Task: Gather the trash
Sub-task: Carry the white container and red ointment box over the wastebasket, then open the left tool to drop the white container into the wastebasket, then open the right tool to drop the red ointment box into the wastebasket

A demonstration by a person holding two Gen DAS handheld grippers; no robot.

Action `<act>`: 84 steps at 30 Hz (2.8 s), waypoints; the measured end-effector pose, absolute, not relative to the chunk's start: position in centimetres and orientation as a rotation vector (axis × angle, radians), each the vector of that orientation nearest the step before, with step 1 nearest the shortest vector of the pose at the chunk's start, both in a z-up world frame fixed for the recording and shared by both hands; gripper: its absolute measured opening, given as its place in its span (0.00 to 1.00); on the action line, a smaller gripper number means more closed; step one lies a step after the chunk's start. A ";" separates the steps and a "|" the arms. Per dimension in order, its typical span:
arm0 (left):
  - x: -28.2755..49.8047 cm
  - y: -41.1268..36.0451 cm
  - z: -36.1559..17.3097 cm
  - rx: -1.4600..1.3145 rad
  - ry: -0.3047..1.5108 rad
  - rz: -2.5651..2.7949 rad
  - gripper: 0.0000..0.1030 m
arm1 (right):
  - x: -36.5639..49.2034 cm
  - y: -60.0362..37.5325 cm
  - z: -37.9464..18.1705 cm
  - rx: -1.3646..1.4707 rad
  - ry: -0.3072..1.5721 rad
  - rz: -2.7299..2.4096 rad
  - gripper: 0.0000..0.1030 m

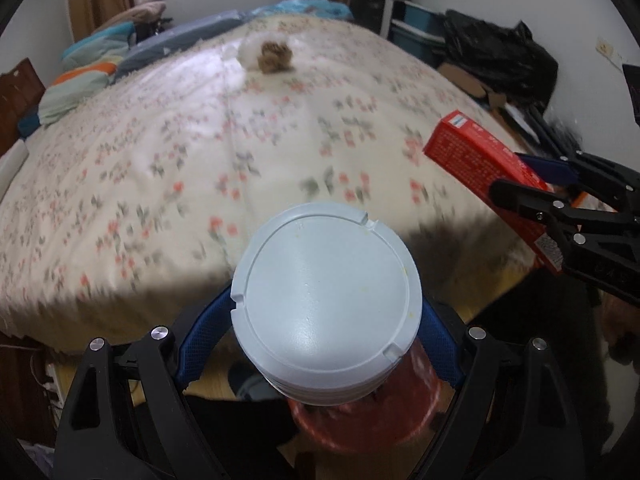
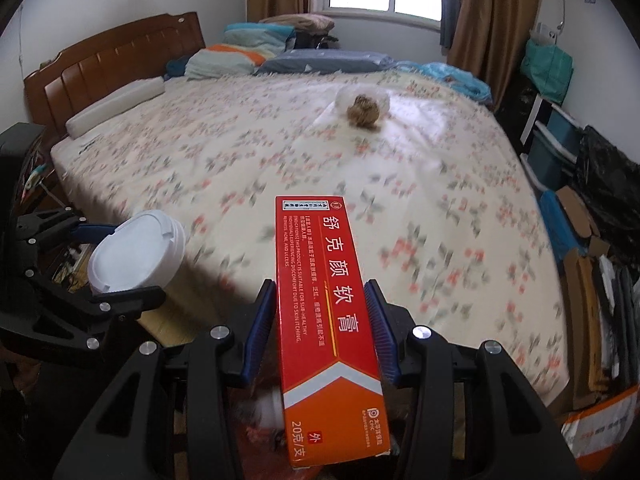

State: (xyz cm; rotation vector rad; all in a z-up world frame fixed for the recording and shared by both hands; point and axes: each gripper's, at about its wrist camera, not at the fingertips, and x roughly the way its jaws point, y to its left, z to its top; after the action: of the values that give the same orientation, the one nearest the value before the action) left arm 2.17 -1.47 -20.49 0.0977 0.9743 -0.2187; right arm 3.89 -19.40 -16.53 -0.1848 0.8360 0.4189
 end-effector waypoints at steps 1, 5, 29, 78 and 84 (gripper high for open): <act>1.5 -1.6 -21.1 0.099 0.988 -0.222 0.82 | 3.2 -19.3 -17.2 -0.184 0.849 0.424 0.44; -0.2 -1.7 -23.3 0.099 1.035 -0.227 0.82 | 1.3 -19.1 -19.6 -0.184 0.897 0.435 0.44; -0.1 -2.9 -38.5 0.151 1.392 -0.249 0.82 | -0.7 -17.6 -33.8 -0.261 1.196 0.458 0.44; 2.5 2.4 -40.3 -0.034 1.447 -0.076 0.94 | 1.5 -12.4 -42.9 -0.376 1.418 0.557 0.61; 2.5 2.3 -40.0 -0.026 1.436 -0.074 0.94 | 1.9 -12.8 -42.3 -0.361 1.394 0.540 0.89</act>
State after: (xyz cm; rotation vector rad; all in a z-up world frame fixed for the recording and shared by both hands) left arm 2.50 2.30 -40.04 -0.0262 1.4358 -0.0742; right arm 1.95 -12.82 -42.35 -0.3612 1.3937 0.5402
